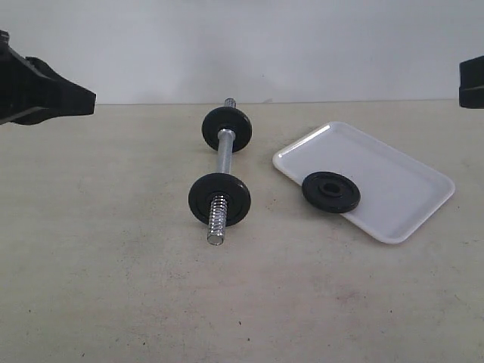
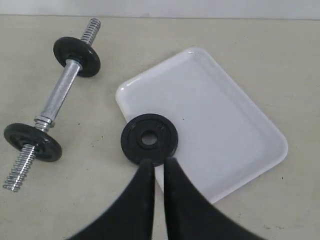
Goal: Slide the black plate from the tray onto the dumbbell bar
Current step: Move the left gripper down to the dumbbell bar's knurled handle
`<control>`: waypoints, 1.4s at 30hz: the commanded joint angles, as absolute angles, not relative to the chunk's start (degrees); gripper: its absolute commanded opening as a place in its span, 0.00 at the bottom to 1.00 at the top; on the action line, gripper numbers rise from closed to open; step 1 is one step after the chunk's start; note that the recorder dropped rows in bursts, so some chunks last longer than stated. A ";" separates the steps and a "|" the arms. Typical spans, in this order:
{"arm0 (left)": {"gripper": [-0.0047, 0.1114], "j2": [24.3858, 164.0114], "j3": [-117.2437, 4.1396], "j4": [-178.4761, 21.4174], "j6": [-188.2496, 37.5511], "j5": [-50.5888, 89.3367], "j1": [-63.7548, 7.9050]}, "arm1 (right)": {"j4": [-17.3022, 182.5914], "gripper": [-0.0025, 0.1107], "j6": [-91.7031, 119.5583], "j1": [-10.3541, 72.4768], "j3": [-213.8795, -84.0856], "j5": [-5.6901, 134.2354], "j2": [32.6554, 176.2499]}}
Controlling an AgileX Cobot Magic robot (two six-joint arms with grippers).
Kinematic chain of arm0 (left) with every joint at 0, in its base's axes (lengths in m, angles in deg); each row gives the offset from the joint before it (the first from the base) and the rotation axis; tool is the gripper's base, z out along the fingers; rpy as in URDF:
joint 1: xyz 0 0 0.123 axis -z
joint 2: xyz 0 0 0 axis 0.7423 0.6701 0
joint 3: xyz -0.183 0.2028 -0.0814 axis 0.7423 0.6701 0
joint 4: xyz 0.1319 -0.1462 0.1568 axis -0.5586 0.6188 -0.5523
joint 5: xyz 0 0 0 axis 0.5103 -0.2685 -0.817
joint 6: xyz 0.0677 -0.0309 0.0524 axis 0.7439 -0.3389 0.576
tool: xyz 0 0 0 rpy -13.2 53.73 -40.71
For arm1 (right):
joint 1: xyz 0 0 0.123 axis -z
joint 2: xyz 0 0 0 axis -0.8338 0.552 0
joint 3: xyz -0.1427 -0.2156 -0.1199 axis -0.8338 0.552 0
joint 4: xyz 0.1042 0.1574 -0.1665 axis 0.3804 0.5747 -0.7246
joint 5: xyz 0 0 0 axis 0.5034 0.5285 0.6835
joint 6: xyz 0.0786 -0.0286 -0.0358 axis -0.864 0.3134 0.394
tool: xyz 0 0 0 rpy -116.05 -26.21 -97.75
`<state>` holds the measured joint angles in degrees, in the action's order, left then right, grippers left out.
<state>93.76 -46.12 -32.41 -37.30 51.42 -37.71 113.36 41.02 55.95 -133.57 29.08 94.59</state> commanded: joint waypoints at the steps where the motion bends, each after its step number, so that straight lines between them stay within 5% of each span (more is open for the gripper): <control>1: 0.08 94.05 -46.66 -31.43 -37.06 45.62 -37.42 | 113.64 0.06 41.31 55.98 -133.87 31.26 94.60; 9: 0.08 99.06 -48.63 -26.03 -22.12 43.26 -37.42 | 113.64 0.06 45.38 55.98 -133.87 29.61 94.69; 21: 0.08 120.82 -69.30 -29.55 39.89 50.18 -35.50 | 113.64 0.06 53.99 55.98 -133.87 21.52 98.57; 29: 0.08 132.77 -75.87 -30.39 39.80 48.94 -28.07 | 113.99 0.06 53.99 55.98 -133.87 21.29 98.57; 42: 0.08 138.95 -75.87 -27.22 21.87 39.22 -27.93 | 116.25 0.06 54.04 55.98 -133.87 20.75 98.57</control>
<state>138.82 -75.58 -30.16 29.95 43.88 -28.20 115.78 53.64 55.95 -133.57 20.79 98.63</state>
